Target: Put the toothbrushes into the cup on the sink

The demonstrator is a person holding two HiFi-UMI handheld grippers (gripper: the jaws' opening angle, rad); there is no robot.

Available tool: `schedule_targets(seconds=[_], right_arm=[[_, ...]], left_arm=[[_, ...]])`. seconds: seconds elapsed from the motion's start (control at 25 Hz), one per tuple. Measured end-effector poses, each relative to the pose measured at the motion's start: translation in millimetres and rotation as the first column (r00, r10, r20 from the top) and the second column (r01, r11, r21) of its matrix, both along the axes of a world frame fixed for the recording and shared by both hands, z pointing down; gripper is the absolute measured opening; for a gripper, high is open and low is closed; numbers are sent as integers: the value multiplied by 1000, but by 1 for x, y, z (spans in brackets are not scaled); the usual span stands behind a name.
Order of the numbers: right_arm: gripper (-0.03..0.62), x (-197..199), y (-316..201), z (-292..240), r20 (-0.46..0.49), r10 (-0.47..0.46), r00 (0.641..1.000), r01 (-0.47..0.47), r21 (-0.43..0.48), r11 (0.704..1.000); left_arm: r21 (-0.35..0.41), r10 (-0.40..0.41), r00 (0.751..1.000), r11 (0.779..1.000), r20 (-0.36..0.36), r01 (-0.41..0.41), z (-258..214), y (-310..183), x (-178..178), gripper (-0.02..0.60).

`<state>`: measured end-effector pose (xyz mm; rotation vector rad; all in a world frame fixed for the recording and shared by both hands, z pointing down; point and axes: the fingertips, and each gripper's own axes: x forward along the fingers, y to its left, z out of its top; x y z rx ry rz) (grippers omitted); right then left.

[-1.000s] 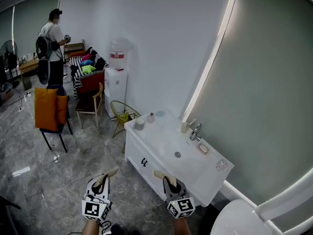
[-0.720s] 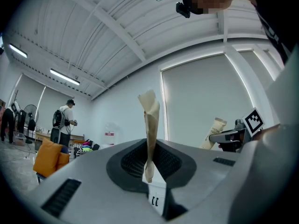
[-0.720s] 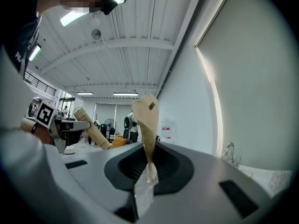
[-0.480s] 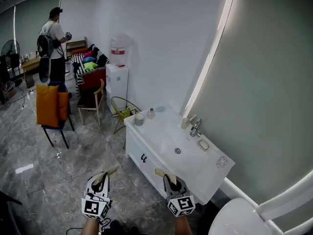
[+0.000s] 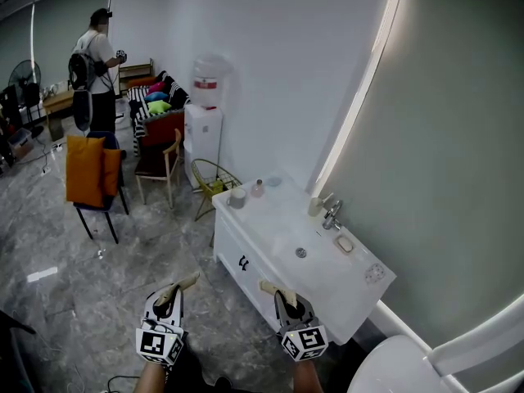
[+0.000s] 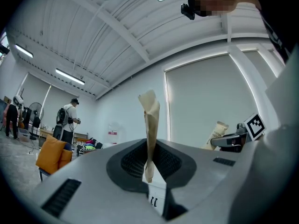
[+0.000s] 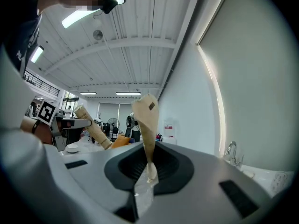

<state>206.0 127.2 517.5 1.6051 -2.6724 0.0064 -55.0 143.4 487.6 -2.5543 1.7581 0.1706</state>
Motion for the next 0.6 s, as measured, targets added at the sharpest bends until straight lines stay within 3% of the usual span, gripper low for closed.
schedule_targets(seconds=[0.28,0.6], right_arm=[[48,-9,-25,4,-5,2,1000,-2,1,1000],[48,-39,-84,7,-40,32,999,-32,-3,999]], left_arm=[[12,5,1000,1000,13,-5,2,-26,-8,46],[16,46,999,999,8,-46,7,-98,-34,46]])
